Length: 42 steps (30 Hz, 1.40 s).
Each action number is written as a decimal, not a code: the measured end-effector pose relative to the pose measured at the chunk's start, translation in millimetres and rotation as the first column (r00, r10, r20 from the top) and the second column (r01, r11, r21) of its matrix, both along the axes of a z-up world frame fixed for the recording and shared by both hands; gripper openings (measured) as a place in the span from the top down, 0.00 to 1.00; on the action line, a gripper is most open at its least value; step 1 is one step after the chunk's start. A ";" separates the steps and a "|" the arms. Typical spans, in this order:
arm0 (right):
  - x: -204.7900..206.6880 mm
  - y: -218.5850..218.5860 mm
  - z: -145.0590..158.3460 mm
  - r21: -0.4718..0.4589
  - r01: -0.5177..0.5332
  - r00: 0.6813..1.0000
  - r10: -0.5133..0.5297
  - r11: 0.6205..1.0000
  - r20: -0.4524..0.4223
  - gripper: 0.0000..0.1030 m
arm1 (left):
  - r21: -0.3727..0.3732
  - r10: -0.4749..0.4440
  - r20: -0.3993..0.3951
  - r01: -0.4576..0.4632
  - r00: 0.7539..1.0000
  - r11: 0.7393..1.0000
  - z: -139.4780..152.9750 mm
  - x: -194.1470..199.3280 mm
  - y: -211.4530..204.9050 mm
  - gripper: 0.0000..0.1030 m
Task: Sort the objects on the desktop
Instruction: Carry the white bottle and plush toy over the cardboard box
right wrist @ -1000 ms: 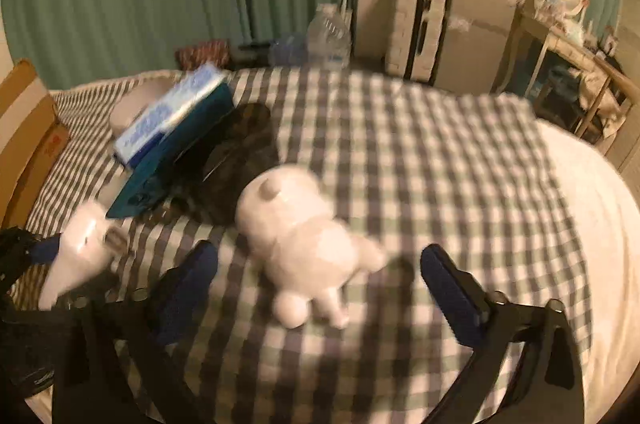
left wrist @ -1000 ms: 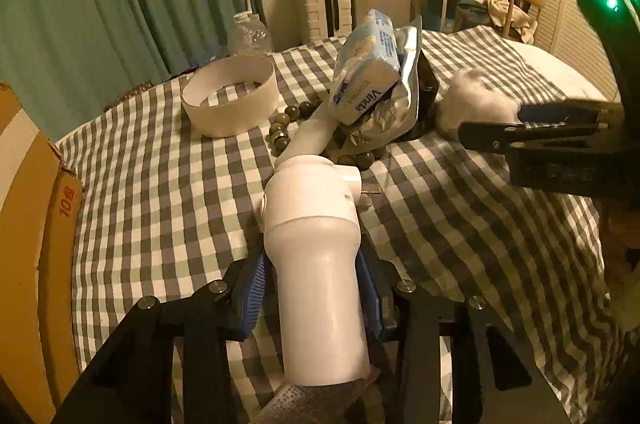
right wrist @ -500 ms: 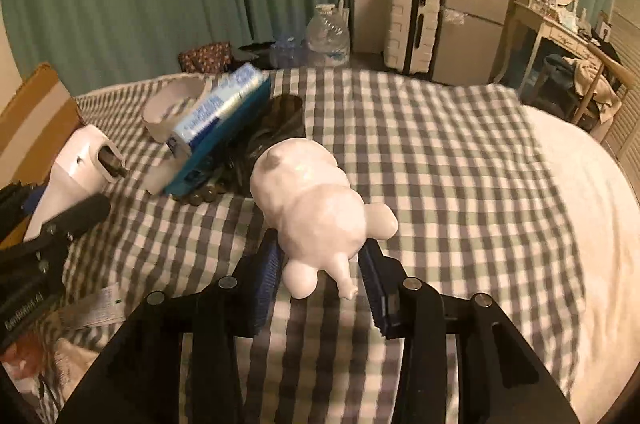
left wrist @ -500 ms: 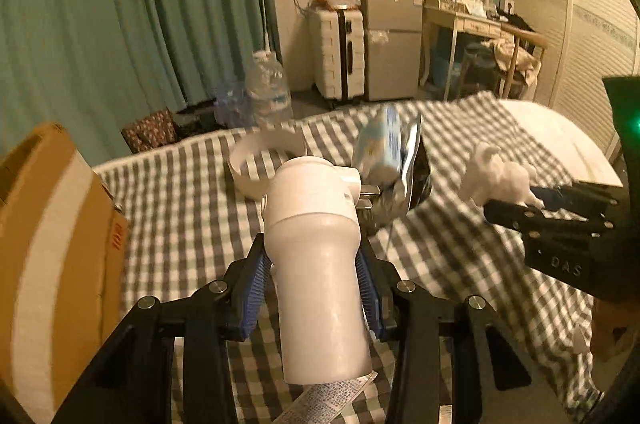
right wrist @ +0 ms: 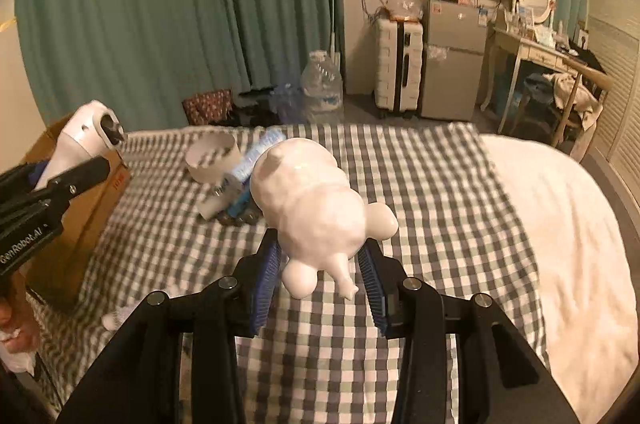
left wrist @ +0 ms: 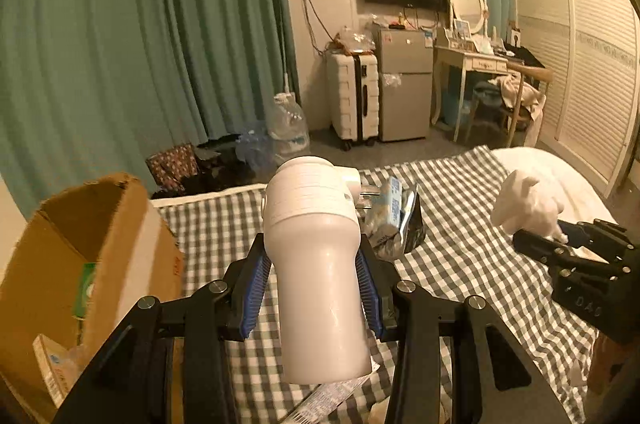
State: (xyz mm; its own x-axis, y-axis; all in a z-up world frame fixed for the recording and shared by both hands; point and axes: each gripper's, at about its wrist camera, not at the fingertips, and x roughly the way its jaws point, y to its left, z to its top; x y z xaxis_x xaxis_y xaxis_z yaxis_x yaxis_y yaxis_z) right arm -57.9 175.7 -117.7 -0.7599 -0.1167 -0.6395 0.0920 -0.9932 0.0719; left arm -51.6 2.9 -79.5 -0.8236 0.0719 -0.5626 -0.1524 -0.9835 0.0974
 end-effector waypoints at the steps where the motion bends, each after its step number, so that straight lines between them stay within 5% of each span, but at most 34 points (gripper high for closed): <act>1: 3.2 0.6 5.0 -0.015 0.001 1.000 -0.001 1.000 -0.016 0.62 | 0.003 0.003 -0.005 -0.003 1.000 1.000 3.1 5.0 -2.5 0.59; 15: 29.2 -24.4 49.5 -0.056 -0.010 0.992 0.003 0.998 -0.126 0.62 | 0.047 0.044 -0.059 -0.041 0.997 0.998 35.5 23.2 -30.7 0.59; 24: 23.9 -44.1 65.4 -0.116 -0.072 0.984 0.051 0.991 -0.171 0.62 | 0.006 0.067 -0.079 -0.067 0.995 0.998 53.4 32.0 -57.9 0.59; 29: 17.3 -67.3 72.7 -0.151 -0.091 0.986 0.067 0.984 -0.155 0.62 | -0.078 0.073 -0.092 -0.080 0.993 0.994 58.7 35.9 -73.0 0.59; 42: 20.2 -168.8 97.9 -0.146 -0.206 0.966 0.178 0.968 -0.186 0.62 | 0.005 0.195 -0.112 -0.196 0.974 0.981 75.4 38.0 -167.1 0.59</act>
